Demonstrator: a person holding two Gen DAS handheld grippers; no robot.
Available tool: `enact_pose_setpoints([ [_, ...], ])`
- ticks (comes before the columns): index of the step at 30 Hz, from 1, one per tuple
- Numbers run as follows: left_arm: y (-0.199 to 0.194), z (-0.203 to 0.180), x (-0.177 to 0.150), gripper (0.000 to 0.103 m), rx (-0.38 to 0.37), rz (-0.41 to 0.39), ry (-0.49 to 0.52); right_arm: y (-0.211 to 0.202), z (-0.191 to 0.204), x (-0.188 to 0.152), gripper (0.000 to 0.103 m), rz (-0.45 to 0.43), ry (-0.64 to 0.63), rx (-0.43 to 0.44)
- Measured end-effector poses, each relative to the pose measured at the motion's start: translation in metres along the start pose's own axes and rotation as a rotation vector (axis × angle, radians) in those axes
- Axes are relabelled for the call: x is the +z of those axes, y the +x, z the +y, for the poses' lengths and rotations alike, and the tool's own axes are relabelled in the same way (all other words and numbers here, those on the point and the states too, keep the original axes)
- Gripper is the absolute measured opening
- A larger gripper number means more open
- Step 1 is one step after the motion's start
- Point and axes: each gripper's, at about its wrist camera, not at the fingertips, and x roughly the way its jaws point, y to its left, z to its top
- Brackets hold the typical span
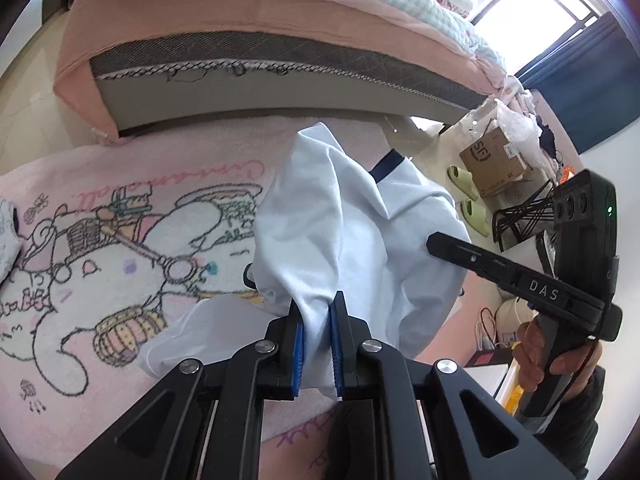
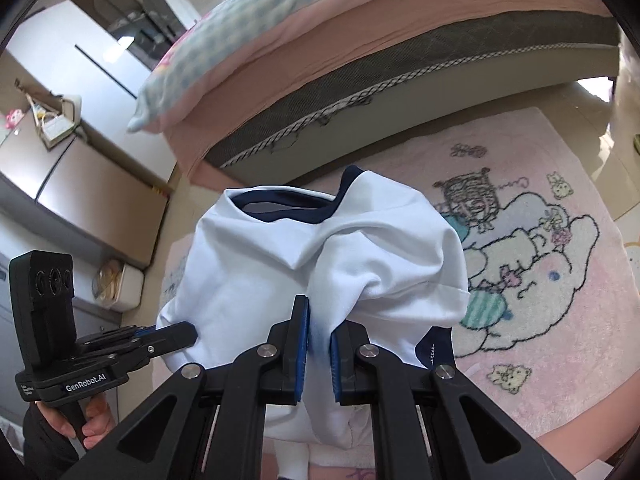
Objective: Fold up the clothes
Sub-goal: 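Lift the shirt with the right gripper and shake it loose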
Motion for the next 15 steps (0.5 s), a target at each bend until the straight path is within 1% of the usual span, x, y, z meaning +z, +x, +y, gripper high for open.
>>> enact_pose_setpoints([
  [5,-0.011,0.020,-0.021,0.010,0.001,0.020,-0.041,0.012,0.018,-0.012,0.008,0.067,-0.033,0.022],
  [9,-0.012,0.033,-0.034,0.010,0.004,0.032,-0.053,0.019,0.024,-0.022,0.008,0.093,-0.039,0.047],
  [15,-0.004,0.046,-0.051,0.010,0.005,0.076,-0.078,0.033,0.030,-0.039,0.008,0.157,-0.066,0.037],
])
